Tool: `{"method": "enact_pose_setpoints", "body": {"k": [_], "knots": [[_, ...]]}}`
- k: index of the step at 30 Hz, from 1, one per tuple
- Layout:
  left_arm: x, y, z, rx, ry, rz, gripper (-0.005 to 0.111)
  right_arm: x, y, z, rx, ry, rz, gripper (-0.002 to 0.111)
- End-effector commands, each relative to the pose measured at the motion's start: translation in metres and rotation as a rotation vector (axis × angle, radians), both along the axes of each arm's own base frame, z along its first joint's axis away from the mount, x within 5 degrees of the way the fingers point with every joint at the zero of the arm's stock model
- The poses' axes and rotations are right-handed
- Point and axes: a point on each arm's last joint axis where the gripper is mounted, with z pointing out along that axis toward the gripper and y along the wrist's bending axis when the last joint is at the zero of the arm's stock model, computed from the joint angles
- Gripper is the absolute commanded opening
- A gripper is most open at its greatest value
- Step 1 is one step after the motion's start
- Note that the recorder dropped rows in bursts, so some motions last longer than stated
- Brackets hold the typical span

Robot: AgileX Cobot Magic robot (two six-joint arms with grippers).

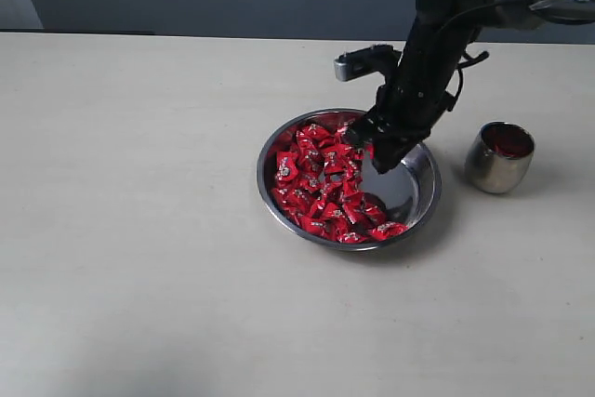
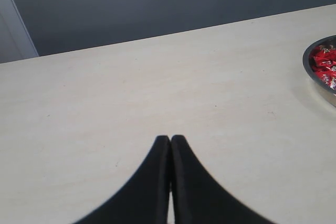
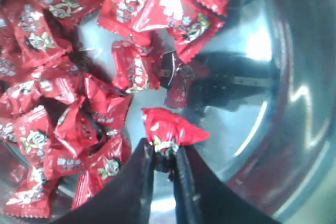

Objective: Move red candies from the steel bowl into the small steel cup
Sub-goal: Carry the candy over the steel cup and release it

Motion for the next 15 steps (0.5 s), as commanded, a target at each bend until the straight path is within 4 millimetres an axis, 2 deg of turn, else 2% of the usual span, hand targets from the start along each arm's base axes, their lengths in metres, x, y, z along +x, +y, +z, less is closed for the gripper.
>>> {"method": "enact_pose_setpoints", "body": {"k": [1, 5, 7, 11, 15], "knots": [[0.000, -0.001, 0.001, -0.006, -0.009, -0.010, 0.000, -0.002, -0.009, 0.040, -0.057, -0.120, -0.004, -0.001], [0.000, -0.001, 0.001, -0.006, -0.009, -0.010, 0.000, 0.000, -0.028, 0.062, -0.138, -0.201, -0.078, -0.001], [0.000, -0.001, 0.001, -0.006, -0.009, -0.010, 0.000, 0.002, -0.044, 0.071, -0.138, -0.209, -0.127, -0.001], [0.000, -0.001, 0.001, -0.006, -0.009, -0.010, 0.000, 0.005, -0.082, 0.077, -0.148, -0.174, -0.222, -0.001], [0.000, -0.001, 0.001, -0.006, -0.009, -0.010, 0.000, 0.007, -0.110, 0.076, -0.158, -0.134, -0.297, -0.001]]}}
